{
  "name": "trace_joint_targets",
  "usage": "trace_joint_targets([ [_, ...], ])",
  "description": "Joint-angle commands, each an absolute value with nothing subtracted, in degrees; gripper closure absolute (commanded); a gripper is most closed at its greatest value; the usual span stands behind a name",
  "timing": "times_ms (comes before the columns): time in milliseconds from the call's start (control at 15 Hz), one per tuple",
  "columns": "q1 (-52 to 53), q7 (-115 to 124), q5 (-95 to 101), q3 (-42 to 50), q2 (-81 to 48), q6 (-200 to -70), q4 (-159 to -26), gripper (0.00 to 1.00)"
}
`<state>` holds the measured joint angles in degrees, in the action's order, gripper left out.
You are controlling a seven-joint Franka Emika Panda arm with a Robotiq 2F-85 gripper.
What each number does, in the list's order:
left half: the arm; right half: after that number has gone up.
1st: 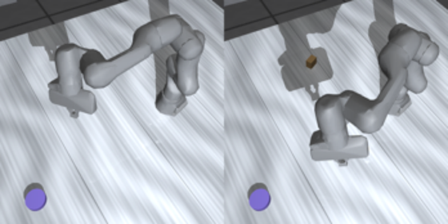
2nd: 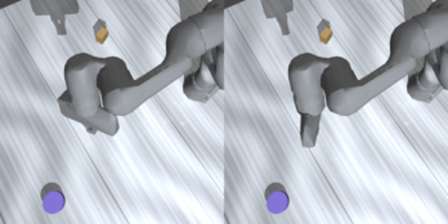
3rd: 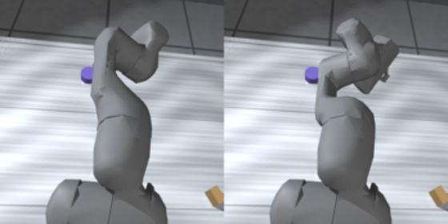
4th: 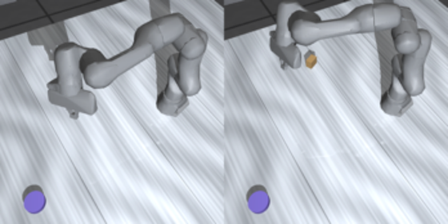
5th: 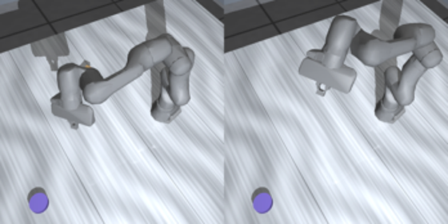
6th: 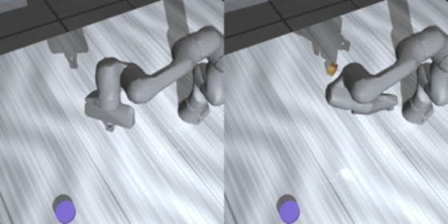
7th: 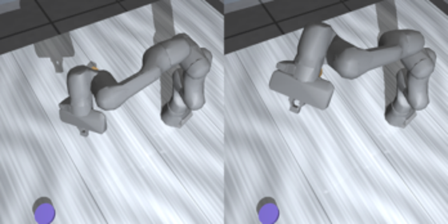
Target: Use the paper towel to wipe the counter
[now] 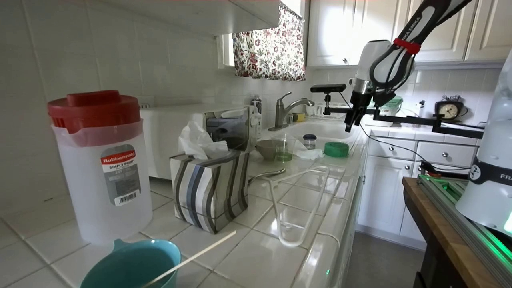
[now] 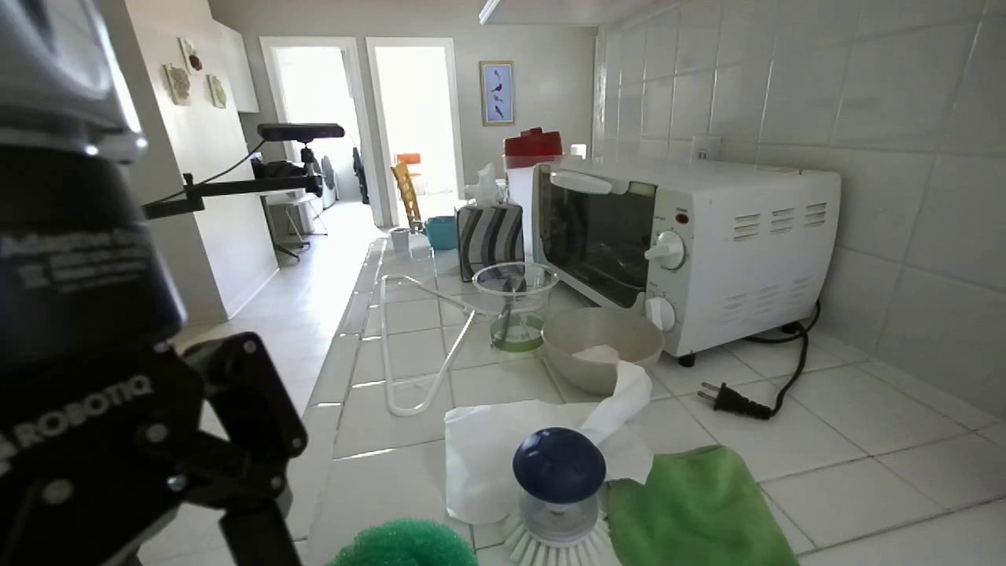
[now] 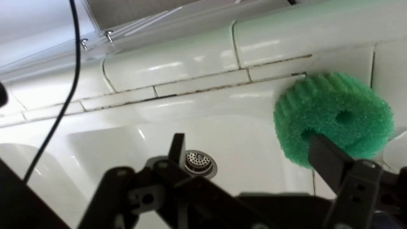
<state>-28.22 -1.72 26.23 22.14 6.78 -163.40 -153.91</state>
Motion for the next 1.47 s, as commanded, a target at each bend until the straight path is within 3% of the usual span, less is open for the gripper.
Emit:
trace_joint_targets([
  [0,-26.5,-2.95,21.51,22.29,2.96,-171.14,-154.31,0.0],
  [600,-14.96,-10.56,5.64,18.35,5.4,-174.86,-155.85,0.0],
  [1400,-1.63,-32.49,-18.52,24.49,4.69,-171.21,-151.74,0.0],
])
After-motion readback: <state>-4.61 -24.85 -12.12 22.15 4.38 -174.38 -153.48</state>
